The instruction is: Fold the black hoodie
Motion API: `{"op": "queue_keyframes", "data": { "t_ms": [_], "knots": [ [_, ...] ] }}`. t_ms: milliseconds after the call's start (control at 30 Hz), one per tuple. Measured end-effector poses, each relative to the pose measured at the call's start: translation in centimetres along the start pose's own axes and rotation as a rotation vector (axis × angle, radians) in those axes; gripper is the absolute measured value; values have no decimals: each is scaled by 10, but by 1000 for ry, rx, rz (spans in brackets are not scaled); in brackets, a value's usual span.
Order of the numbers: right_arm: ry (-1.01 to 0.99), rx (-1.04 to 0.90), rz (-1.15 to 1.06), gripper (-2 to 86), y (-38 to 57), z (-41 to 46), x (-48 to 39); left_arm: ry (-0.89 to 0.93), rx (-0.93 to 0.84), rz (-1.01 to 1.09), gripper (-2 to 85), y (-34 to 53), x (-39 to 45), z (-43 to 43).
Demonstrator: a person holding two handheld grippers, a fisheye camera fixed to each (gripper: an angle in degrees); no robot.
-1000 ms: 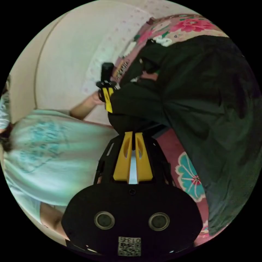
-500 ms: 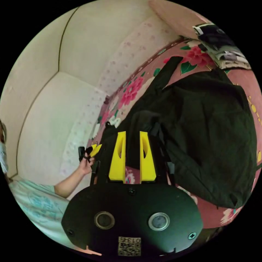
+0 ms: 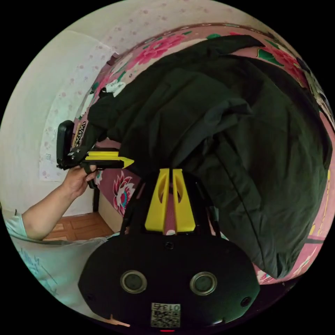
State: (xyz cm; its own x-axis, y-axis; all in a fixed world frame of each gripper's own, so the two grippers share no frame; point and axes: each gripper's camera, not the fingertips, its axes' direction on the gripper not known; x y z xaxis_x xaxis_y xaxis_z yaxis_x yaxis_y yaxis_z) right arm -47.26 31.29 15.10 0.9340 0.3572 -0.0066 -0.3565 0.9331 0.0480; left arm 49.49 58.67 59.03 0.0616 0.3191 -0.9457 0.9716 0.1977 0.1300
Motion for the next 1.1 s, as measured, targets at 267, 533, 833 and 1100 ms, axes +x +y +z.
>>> {"op": "queue_keyframes", "data": {
  "t_ms": [267, 533, 833, 1100],
  "knots": [
    [-147, 103, -319, 5, 43, -136, -83, 582, 194, 338, 8, 60, 23, -116],
    [-575, -300, -450, 3, 114, -108, -156, 1013, -137, 10, 6, 200, -25, -70],
    [-157, -64, -286, 2, 96, -158, -167, 1284, -267, -305, 4, 283, -68, -23],
    [247, 142, -507, 1, 21, -98, -292, 1289, -168, -76, 6, 268, -51, -84]
  ]
}}
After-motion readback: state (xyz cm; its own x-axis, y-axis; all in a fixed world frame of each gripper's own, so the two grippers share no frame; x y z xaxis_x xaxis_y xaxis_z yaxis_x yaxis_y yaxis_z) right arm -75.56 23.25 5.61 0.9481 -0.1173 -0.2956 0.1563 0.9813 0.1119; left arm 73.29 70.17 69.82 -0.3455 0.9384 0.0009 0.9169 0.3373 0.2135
